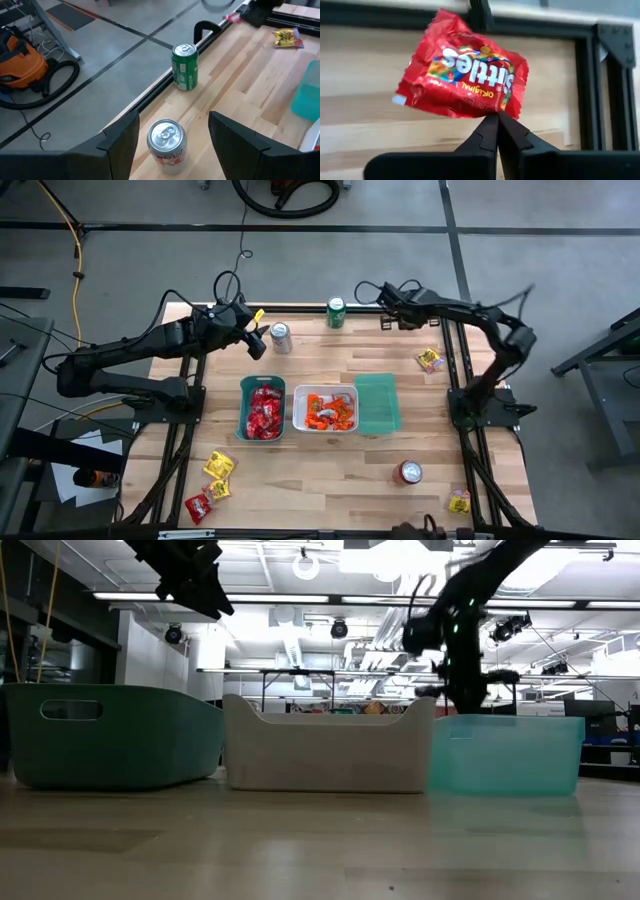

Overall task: Sort candy
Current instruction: Put the red candy into the green bin

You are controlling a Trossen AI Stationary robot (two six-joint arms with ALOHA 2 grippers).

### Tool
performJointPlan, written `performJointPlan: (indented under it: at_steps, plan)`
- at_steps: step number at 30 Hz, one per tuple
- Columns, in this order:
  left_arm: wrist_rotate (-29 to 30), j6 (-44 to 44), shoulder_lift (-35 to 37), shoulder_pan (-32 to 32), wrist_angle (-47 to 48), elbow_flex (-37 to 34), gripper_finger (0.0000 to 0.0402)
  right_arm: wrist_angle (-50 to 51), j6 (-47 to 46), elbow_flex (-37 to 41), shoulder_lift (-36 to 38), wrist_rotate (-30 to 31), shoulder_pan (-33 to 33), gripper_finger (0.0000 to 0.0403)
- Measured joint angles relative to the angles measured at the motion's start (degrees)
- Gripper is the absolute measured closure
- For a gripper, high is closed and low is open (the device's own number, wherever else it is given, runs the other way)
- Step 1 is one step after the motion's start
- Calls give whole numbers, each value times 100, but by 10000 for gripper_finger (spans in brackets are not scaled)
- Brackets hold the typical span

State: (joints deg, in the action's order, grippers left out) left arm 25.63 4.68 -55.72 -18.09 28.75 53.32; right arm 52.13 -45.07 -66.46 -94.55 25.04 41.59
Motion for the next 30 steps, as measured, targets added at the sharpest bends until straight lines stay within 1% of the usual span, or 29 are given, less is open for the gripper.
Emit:
performJointPlan:
  at_steps: [2,3,7,10,14,19,23,25,27,30]
  plan:
    - [-10,-1,0,0,-2,0,177,-134,189,-1,351,-94,-121,403]
    - [-38,-1,0,0,-2,0,177,-245,340,-2,512,-258,-194,403]
    - [-276,-104,1,0,-66,0,177,-949,1003,-5,1048,-1149,-531,403]
    - [-544,-271,0,0,-238,-2,177,-1663,1285,-13,1272,-1749,-897,403]
    - [-950,-292,0,2,-494,-2,177,-2502,1359,-15,1329,-2237,-1560,403]
    - [-1581,-273,0,2,-525,-2,177,-2968,1221,-15,1279,-2308,-2451,403]
    - [-2247,84,0,100,-767,-2,177,-3285,1252,-17,1279,-2396,-3018,403]
    - [-2453,261,0,266,-1024,-2,177,-3455,1383,-17,1279,-2698,-3218,403]
    - [-2483,293,-2,510,-1295,-2,177,-3657,1523,-18,1283,-3185,-3362,403]
    - [-2479,-120,-116,985,-1621,0,177,-3781,1708,-17,1283,-3940,-3532,403]
